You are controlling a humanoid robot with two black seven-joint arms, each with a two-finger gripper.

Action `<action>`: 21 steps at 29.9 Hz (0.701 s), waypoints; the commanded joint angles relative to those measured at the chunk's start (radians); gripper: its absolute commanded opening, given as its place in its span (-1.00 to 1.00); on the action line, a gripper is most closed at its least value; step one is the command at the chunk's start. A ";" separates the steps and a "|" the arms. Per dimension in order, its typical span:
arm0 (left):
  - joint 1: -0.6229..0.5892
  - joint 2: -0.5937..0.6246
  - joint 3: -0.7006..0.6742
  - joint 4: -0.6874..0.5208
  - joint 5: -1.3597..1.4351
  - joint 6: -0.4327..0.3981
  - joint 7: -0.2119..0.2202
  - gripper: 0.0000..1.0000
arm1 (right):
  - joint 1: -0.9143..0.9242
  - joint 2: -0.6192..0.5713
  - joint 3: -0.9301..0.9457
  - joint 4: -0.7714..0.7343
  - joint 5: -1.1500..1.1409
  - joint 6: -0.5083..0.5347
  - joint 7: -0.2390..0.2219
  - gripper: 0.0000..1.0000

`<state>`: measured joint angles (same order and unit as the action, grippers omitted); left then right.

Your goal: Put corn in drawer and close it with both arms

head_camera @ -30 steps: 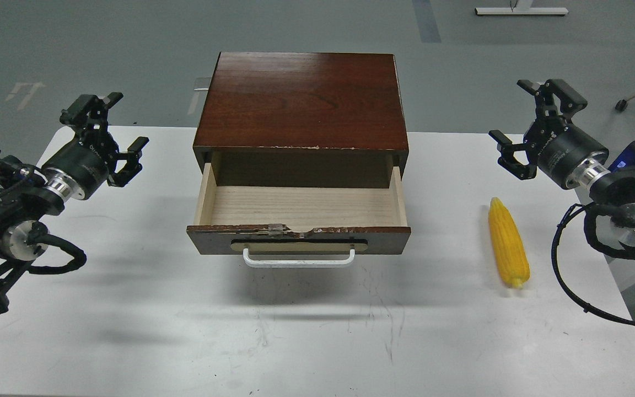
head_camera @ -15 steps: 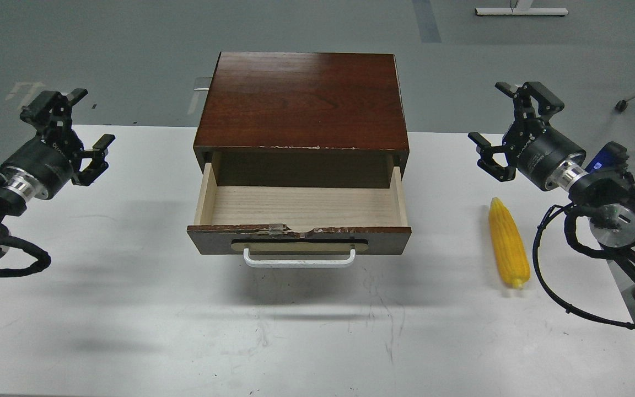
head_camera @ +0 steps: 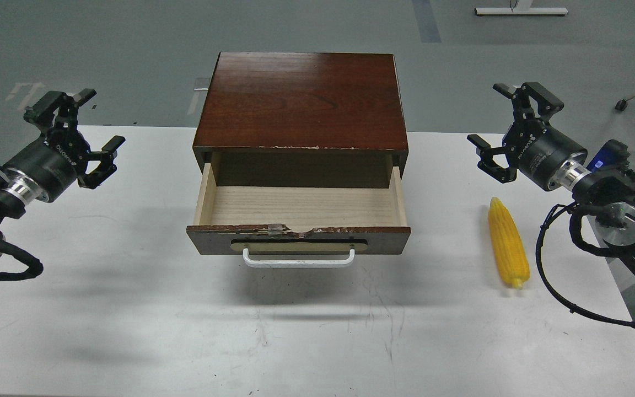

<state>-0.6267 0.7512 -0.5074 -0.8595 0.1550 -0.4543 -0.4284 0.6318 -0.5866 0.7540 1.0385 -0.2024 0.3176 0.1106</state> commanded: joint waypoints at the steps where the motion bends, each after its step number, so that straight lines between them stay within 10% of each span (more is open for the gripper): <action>1: 0.002 -0.006 0.000 -0.004 0.001 0.005 0.000 0.96 | 0.005 -0.015 -0.002 0.002 -0.008 0.001 0.000 1.00; 15: -0.002 -0.021 0.001 -0.006 0.005 0.013 0.002 0.96 | 0.020 -0.053 -0.050 0.005 -0.049 -0.006 -0.005 1.00; 21: -0.002 -0.030 0.007 -0.004 0.005 0.016 0.002 0.96 | 0.075 -0.157 -0.172 0.066 -0.550 -0.011 -0.006 1.00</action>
<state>-0.6288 0.7258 -0.5041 -0.8644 0.1594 -0.4387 -0.4264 0.6708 -0.6817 0.6440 1.0668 -0.4562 0.3097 0.1048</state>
